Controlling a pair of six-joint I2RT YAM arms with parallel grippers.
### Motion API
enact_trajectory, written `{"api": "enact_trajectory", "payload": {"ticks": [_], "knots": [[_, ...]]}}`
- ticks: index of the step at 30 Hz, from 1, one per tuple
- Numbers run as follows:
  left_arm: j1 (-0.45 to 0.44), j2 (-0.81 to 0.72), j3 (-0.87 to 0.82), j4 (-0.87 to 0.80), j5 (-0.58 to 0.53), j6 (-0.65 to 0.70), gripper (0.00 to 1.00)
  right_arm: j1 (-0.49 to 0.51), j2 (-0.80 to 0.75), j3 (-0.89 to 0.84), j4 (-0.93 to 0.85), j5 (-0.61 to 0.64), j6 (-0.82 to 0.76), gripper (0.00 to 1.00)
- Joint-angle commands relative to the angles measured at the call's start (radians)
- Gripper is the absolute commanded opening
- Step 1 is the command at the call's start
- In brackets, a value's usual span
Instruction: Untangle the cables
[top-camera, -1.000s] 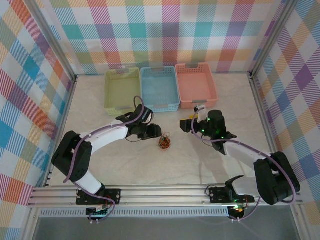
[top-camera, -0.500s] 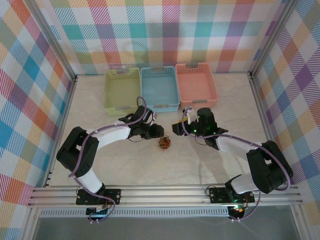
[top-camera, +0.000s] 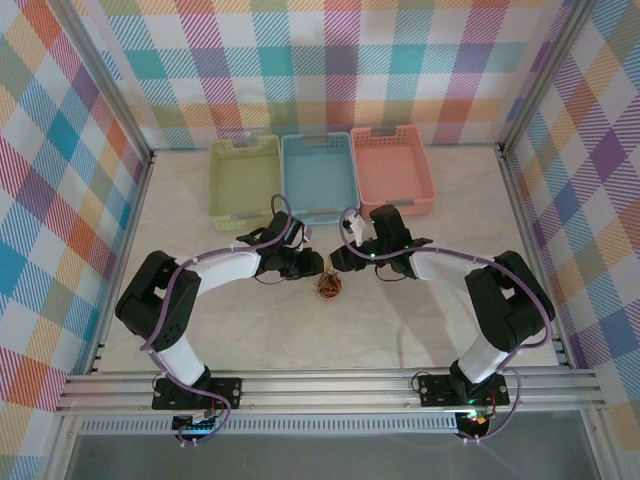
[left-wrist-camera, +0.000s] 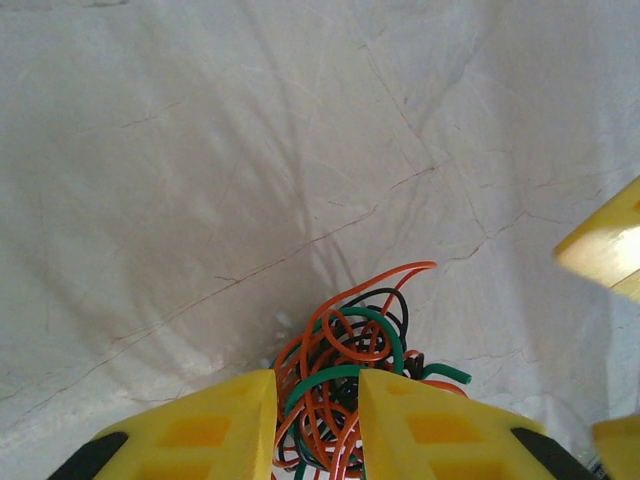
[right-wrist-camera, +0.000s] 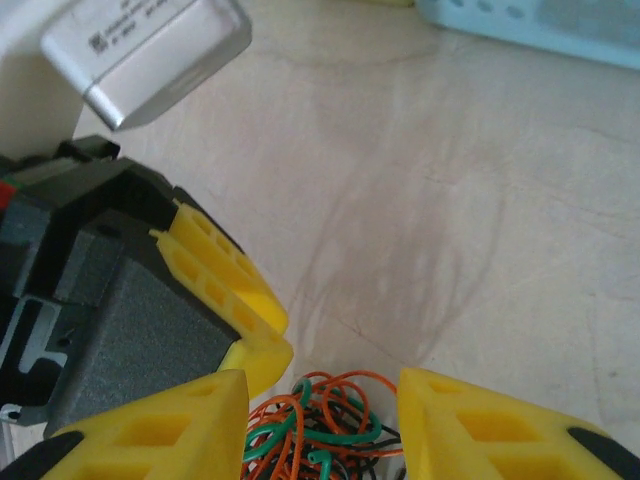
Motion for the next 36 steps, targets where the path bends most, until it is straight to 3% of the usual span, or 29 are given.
{"api": "enact_trajectory", "payload": {"ticks": [1, 12, 16, 27, 30, 36], "knots": [[0.005, 0.005, 0.0, 0.007, 0.018, -0.005, 0.28, 0.008, 0.014, 0.026, -0.055, -0.025, -0.048, 0.44], [0.005, -0.001, -0.008, 0.009, 0.017, -0.005, 0.27, 0.012, 0.011, 0.035, -0.133, -0.025, -0.147, 0.43], [0.005, -0.001, -0.006, 0.006, 0.014, -0.005, 0.26, 0.033, 0.0, 0.038, -0.193, -0.011, -0.228, 0.38], [0.005, 0.01, 0.006, -0.001, 0.016, -0.005, 0.26, 0.037, -0.004, 0.035, -0.209, -0.094, -0.281, 0.4], [0.005, 0.016, 0.012, -0.003, 0.019, -0.005, 0.26, 0.039, 0.024, 0.058, -0.254, -0.093, -0.293, 0.33], [0.005, 0.02, 0.013, -0.003, 0.02, -0.007, 0.26, 0.039, 0.04, 0.067, -0.27, -0.101, -0.298, 0.3]]}}
